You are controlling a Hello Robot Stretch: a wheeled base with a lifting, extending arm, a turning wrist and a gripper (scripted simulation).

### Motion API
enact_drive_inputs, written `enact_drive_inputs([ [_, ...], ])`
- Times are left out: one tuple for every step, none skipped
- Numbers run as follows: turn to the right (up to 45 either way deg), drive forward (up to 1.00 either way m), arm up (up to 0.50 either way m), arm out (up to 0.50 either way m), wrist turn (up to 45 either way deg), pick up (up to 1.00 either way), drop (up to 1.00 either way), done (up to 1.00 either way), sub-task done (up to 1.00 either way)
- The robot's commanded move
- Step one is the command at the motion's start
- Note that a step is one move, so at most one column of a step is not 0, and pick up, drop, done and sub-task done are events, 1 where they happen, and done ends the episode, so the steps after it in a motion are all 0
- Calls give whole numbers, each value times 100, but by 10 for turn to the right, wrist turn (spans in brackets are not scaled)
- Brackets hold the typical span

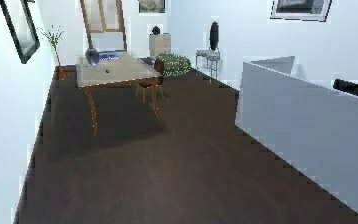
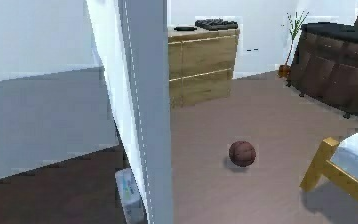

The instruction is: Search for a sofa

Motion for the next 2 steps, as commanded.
enact_drive_inputs([
  [30, 0, 0, 0, 0, 0, 0, 0, 0],
  [300, 0, 0, 0, 0, 0, 0, 0, 0],
])
